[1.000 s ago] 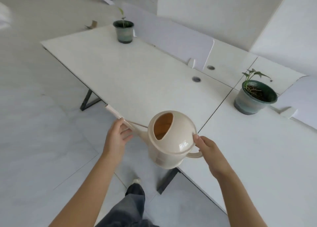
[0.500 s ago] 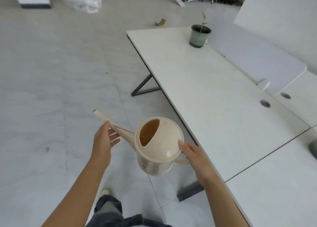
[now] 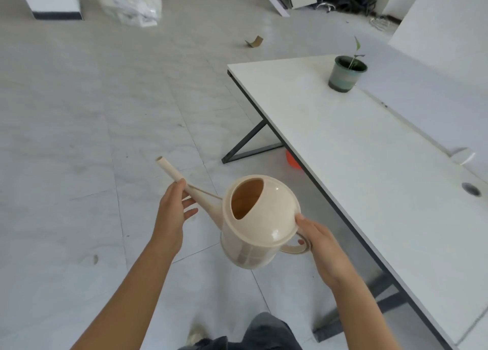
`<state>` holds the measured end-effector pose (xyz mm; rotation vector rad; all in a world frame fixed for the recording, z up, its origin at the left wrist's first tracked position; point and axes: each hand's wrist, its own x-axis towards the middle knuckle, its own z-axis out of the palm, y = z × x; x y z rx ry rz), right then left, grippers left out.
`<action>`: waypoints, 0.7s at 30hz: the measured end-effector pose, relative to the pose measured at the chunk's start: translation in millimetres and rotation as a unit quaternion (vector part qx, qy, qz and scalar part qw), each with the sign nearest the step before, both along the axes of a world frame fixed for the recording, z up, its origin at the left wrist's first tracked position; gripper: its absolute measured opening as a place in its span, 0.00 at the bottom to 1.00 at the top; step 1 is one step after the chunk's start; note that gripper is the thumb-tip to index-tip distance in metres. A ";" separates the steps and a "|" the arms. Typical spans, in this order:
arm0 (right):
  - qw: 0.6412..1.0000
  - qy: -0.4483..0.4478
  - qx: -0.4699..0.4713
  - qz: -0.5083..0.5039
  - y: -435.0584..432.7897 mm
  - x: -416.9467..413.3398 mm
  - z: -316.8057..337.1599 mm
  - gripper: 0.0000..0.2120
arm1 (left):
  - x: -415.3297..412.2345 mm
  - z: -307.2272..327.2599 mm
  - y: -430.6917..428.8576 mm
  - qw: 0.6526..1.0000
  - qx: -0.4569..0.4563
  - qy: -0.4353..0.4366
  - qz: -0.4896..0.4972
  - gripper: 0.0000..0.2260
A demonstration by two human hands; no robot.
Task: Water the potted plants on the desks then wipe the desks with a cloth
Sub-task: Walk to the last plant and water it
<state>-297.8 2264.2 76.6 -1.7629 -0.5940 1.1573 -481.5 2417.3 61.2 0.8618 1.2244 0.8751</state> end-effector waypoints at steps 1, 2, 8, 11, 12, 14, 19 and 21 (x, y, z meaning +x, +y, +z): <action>1.000 -0.004 0.004 -0.004 10.6 -0.6 2.0 0.20 | -0.9 1.4 10.5 1.000 -0.002 -0.005 -0.003 0.18; 1.000 -0.012 0.008 -0.009 20.1 0.0 3.6 0.16 | -0.9 1.7 20.7 1.000 -0.003 -0.010 -0.005 0.18; 0.999 -0.019 0.016 -0.026 81.1 23.9 3.0 0.23 | 18.9 -1.2 83.3 0.999 0.014 -0.027 -0.034 0.18; 0.999 -0.005 0.042 -0.026 122.3 48.3 -0.1 0.18 | 38.5 0.0 123.8 0.998 0.031 -0.026 -0.044 0.17; 0.998 -0.003 0.050 -0.026 137.1 57.2 -2.1 0.18 | 46.4 1.5 138.2 0.998 0.036 -0.024 -0.045 0.17; 0.998 -0.003 0.061 -0.019 169.1 75.0 -3.4 0.20 | 62.9 7.8 168.1 0.997 0.048 -0.020 -0.050 0.17; 0.998 0.001 0.067 -0.013 248.0 121.5 -1.2 0.16 | 101.5 19.1 250.1 0.996 0.060 -0.013 -0.072 0.15; 0.997 -0.007 0.070 -0.018 278.2 138.4 -0.4 0.16 | 118.4 18.6 280.7 0.994 0.065 -0.021 -0.079 0.12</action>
